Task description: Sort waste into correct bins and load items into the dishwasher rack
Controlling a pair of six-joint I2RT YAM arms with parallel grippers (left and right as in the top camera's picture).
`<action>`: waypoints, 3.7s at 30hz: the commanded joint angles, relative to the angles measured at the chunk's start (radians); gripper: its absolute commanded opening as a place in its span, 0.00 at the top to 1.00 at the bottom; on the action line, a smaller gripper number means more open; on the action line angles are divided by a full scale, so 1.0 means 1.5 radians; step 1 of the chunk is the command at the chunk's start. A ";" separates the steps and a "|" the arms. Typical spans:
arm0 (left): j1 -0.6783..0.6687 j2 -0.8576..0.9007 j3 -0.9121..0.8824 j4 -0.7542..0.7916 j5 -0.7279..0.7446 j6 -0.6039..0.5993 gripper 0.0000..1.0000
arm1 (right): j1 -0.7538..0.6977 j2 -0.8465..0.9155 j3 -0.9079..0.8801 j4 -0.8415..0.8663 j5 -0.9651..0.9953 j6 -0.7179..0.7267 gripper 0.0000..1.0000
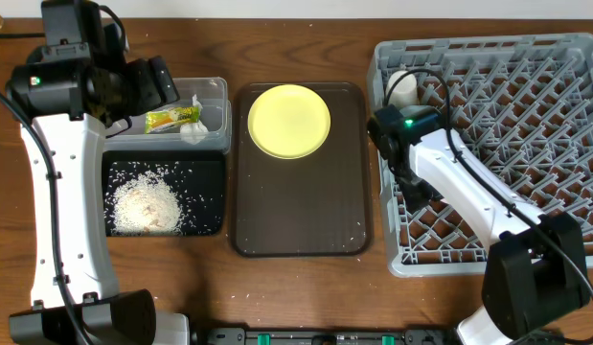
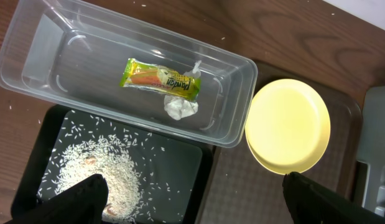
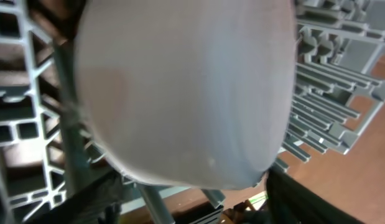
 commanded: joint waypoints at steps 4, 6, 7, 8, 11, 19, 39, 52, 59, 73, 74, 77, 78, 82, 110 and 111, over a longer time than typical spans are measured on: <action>0.003 -0.001 0.009 -0.002 -0.008 -0.008 0.07 | -0.014 -0.001 -0.005 0.020 0.014 0.011 0.37; 0.003 -0.001 0.009 -0.002 -0.008 -0.008 0.07 | -0.014 -0.001 -0.005 0.024 0.014 0.011 0.42; 0.003 -0.001 0.009 -0.002 -0.008 -0.008 0.07 | -0.014 -0.001 -0.005 0.025 0.014 0.011 0.45; 0.003 -0.001 0.009 -0.002 -0.008 -0.008 0.07 | -0.014 -0.001 -0.005 0.027 0.014 0.011 0.49; 0.003 -0.001 0.009 -0.002 -0.008 -0.008 0.07 | -0.014 -0.001 -0.005 0.029 0.015 0.011 0.54; 0.003 -0.001 0.009 -0.002 -0.008 -0.008 0.07 | -0.014 -0.001 -0.005 0.028 0.034 0.041 0.58; 0.003 -0.001 0.009 -0.002 -0.008 -0.008 0.07 | 0.033 -0.063 0.125 0.047 -0.130 -0.018 0.38; 0.003 -0.001 0.009 -0.002 -0.008 -0.008 0.07 | 0.073 -0.031 0.140 0.546 -0.379 -0.026 0.47; 0.003 -0.001 0.009 -0.002 -0.008 -0.008 0.07 | 0.128 0.123 0.140 0.634 -0.378 -0.027 0.60; 0.003 -0.001 0.009 -0.002 -0.008 -0.008 0.07 | 0.160 0.254 0.140 0.607 -0.373 -0.026 0.69; 0.003 -0.001 0.009 -0.002 -0.008 -0.008 0.07 | 0.160 0.254 0.140 0.595 -0.373 -0.026 0.70; 0.003 -0.001 0.009 -0.002 -0.008 -0.008 0.07 | 0.161 0.254 0.140 0.555 -0.381 -0.024 0.72; 0.003 -0.001 0.009 -0.002 -0.008 -0.008 0.07 | 0.162 0.254 0.140 0.535 -0.387 -0.023 0.72; 0.003 -0.001 0.009 -0.002 -0.008 -0.008 0.07 | 0.162 0.254 0.140 0.469 -0.409 -0.024 0.72; 0.003 -0.001 0.009 -0.002 -0.008 -0.008 0.07 | 0.068 0.225 0.204 0.454 -0.259 -0.054 0.57; 0.003 -0.001 0.009 -0.002 -0.008 -0.008 0.07 | 0.065 0.233 0.204 0.459 -0.286 -0.054 0.57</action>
